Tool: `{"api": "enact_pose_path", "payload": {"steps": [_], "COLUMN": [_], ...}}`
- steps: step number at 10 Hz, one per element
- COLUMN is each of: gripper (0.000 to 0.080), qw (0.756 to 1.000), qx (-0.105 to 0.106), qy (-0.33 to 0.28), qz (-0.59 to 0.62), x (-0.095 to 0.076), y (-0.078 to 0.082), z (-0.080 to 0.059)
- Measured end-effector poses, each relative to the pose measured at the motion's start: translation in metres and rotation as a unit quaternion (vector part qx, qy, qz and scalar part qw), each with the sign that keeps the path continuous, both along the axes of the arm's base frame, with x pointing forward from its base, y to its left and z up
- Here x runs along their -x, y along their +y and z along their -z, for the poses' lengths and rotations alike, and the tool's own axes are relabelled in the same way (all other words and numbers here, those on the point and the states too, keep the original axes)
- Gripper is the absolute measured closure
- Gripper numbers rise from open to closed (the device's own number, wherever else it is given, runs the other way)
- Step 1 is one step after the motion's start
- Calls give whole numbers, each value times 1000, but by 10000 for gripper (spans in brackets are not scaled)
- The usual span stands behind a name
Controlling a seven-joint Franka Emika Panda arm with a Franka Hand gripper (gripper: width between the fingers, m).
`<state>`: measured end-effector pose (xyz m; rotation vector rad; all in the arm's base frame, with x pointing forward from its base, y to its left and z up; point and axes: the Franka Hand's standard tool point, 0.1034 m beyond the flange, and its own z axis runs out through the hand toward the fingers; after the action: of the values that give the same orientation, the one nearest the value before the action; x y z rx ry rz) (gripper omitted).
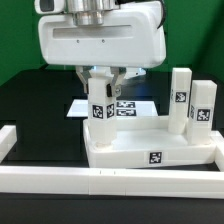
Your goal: Assemble desk
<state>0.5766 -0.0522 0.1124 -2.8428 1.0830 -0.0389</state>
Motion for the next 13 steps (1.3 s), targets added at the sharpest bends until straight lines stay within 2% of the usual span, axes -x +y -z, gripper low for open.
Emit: {"api": "enact_pose_path", "payload": {"steps": [3,4,5,6,7,10,13], "gripper": [509,415,234,234,167,150,150], "qw": [997,998,999,999,1000,983,944], "qx": [-7,-6,-4,-3,1,22,38], "qy": [1,0,-1,-2,-5,-17,-24], "qz": [82,67,48,33,-6,-179,-328], "x": [-2,-2,-2,-2,-2,-4,-5], "y": [6,6,6,5,5,6,5], "z": [0,0,0,0,1,0,1]}}
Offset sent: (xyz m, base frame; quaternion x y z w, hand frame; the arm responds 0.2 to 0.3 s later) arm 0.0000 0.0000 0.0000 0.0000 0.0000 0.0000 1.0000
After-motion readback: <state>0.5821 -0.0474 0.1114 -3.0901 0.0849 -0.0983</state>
